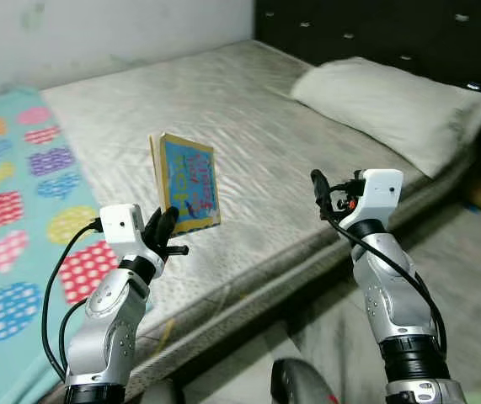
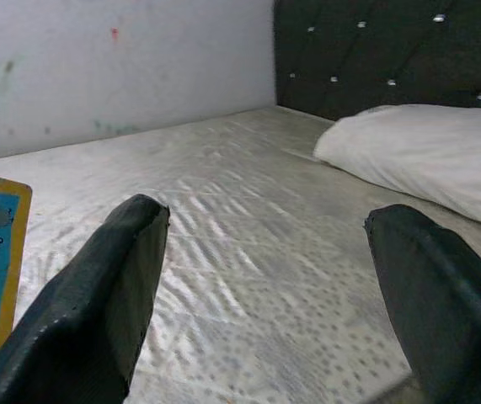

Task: Clean up the room

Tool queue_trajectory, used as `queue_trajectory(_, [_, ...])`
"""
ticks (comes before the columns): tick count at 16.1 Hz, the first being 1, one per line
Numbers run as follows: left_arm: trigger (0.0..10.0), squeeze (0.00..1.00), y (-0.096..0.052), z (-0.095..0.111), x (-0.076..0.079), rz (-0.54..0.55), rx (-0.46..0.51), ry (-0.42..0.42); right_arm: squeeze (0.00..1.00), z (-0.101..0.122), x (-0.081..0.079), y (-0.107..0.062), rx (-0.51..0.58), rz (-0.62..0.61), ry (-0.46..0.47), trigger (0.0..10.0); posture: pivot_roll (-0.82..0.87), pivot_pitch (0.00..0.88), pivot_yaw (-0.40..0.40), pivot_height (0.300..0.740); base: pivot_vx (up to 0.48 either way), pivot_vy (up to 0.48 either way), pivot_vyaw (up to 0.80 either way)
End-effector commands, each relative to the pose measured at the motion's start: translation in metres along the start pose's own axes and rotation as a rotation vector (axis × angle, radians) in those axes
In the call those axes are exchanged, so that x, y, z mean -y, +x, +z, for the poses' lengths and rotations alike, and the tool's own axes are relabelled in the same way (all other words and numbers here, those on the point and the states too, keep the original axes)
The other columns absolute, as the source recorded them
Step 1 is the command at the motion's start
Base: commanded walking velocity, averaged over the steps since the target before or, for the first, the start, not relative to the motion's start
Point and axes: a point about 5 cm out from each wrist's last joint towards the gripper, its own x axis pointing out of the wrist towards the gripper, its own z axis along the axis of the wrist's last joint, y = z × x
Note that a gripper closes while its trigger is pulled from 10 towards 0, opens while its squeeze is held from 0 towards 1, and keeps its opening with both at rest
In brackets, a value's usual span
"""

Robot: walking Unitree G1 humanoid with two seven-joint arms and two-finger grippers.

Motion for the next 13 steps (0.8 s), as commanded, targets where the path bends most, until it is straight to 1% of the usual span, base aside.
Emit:
queue_trajectory(1, [10.0, 0.00, 0.0029, 0.0097, 0.0027, -0.025, 0.043, 0.014, 0.00, 0.0040, -0.0034, 0.0041, 0.015, 0.013, 0.006, 10.0, -0.06, 0.000, 0.007, 0.672, 0.000, 0.000, 0.00])
queue_trajectory(5, [10.0, 0.00, 0.0035, 0.0114, 0.0036, -0.023, 0.050, 0.017, 0.00, 0.0042, -0.0028, 0.0045, 0.018, 0.010, 0.006, 10.0, -0.06, 0.000, 0.005, 0.702, 0.000, 0.000, 0.00])
queue_trajectory(9, [10.0, 0.00, 0.0031, 0.0119, 0.0047, -0.025, 0.046, 0.073, 0.00, 0.0040, -0.0007, 0.0043, 0.021, -0.004, 0.005, 10.0, -0.06, 0.000, 0.011, 0.740, 0.000, 0.000, 0.00])
queue_trajectory(10, [10.0, 0.00, 0.0029, 0.0118, 0.0039, -0.004, 0.053, 0.085, 0.00, 0.0030, -0.0004, 0.0037, 0.021, -0.006, 0.006, 10.0, -0.06, 0.000, 0.015, 0.740, 0.000, 0.000, 0.00])
queue_trajectory(13, [10.0, 0.00, 0.0047, 0.0136, -0.0004, 0.038, 0.074, 0.078, 0.00, 0.0011, -0.0006, 0.0052, 0.017, -0.012, 0.013, 10.0, -0.05, 0.000, 0.014, 0.740, 0.000, 0.000, 0.00])
